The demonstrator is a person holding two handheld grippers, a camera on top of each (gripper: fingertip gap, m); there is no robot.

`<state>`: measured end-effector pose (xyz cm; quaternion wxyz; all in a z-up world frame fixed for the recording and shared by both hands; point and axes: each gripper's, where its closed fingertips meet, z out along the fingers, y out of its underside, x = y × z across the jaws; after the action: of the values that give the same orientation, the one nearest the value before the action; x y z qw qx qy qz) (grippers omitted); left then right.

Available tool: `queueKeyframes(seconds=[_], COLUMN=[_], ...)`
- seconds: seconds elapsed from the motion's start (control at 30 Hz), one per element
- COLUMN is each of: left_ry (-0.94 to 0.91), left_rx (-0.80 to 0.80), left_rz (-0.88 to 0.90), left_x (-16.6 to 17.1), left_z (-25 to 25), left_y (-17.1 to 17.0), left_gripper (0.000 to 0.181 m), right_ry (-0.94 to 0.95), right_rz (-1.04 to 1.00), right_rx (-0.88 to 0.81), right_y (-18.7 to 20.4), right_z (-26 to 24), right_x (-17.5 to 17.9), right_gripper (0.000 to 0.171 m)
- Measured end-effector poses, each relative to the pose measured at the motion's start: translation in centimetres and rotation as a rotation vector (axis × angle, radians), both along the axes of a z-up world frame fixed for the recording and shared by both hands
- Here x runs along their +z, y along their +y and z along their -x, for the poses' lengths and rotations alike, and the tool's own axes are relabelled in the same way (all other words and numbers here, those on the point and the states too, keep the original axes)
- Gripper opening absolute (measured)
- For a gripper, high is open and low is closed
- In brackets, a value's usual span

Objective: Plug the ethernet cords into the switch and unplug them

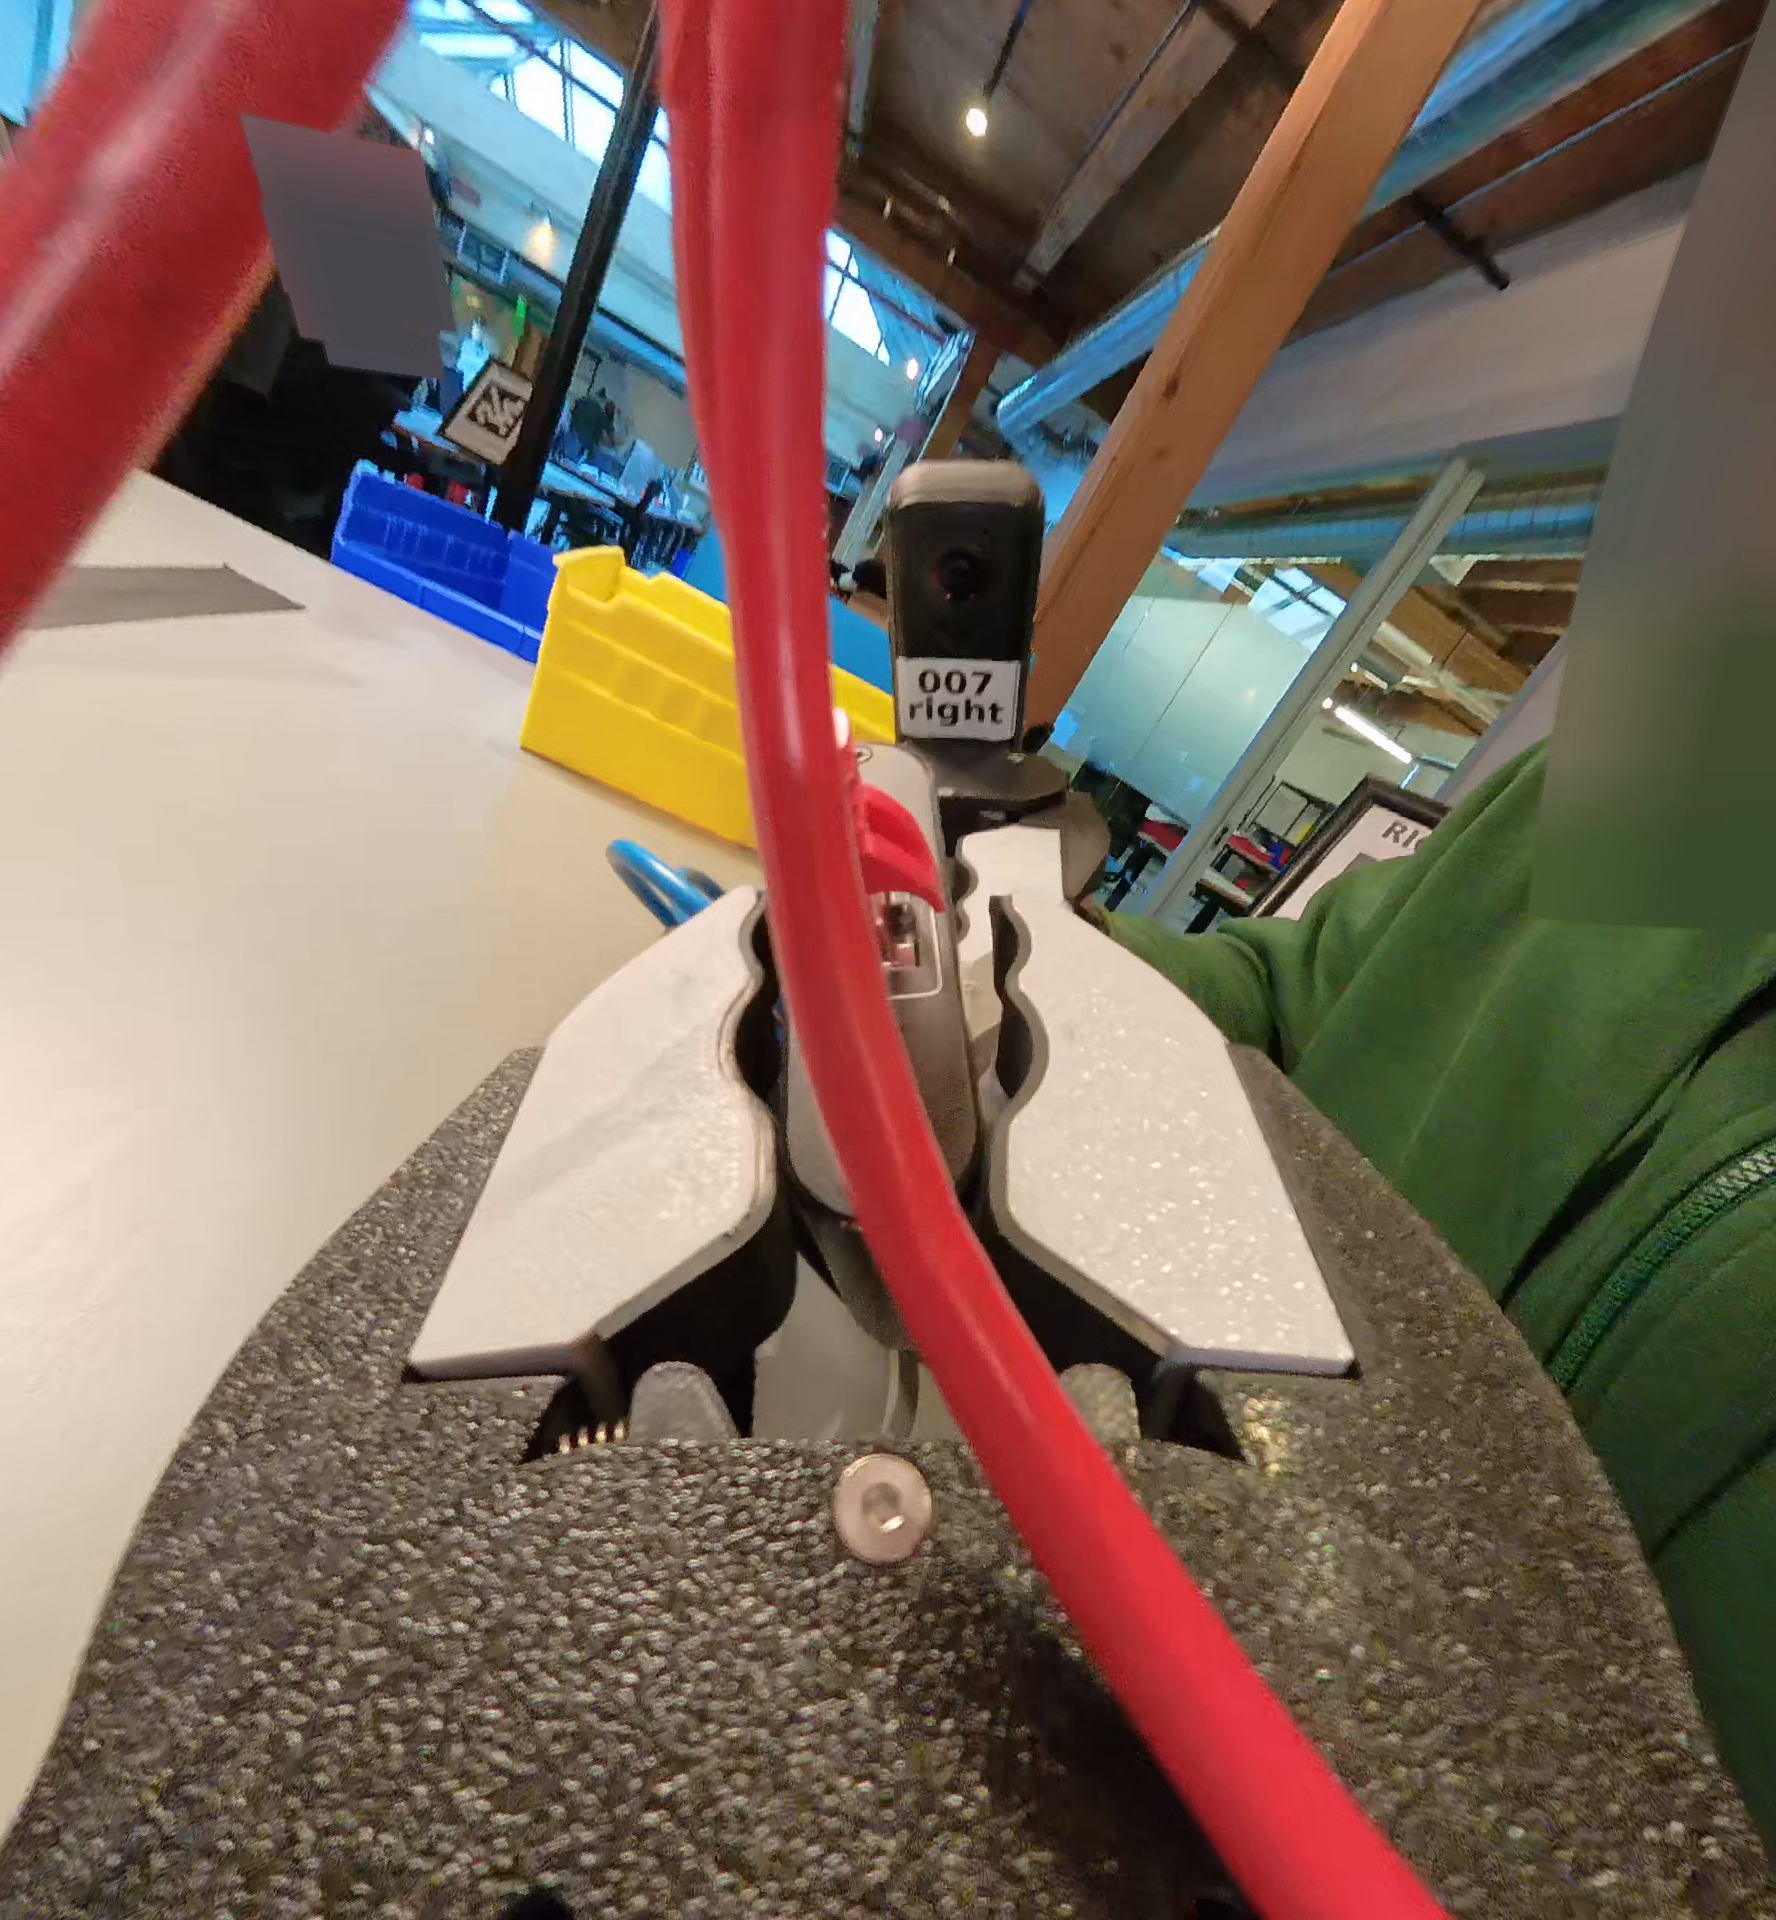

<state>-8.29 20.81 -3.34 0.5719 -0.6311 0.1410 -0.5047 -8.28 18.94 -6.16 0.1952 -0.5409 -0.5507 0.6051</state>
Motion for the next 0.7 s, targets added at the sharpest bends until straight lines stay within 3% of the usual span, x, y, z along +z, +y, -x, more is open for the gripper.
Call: queueKeyframes(seconds=[0.23, 0.7], left_ry=[0.089, 0.254], left_rx=[-0.002, 0.117], left_rz=[0.026, -0.180], left_x=[-0.8, 0.0], left_z=[-0.9, -1.3], left_y=[0.0, -0.4], left_gripper=[0.036, 0.034], right_ry=[0.011, 0.013], right_rz=[-0.012, -0.031], right_rx=[-0.068, -0.186], right_y=[1.2, 1.7], right_z=[-0.5, -0.6], right_x=[0.5, 1.5], right_gripper=[0.015, 0.015])
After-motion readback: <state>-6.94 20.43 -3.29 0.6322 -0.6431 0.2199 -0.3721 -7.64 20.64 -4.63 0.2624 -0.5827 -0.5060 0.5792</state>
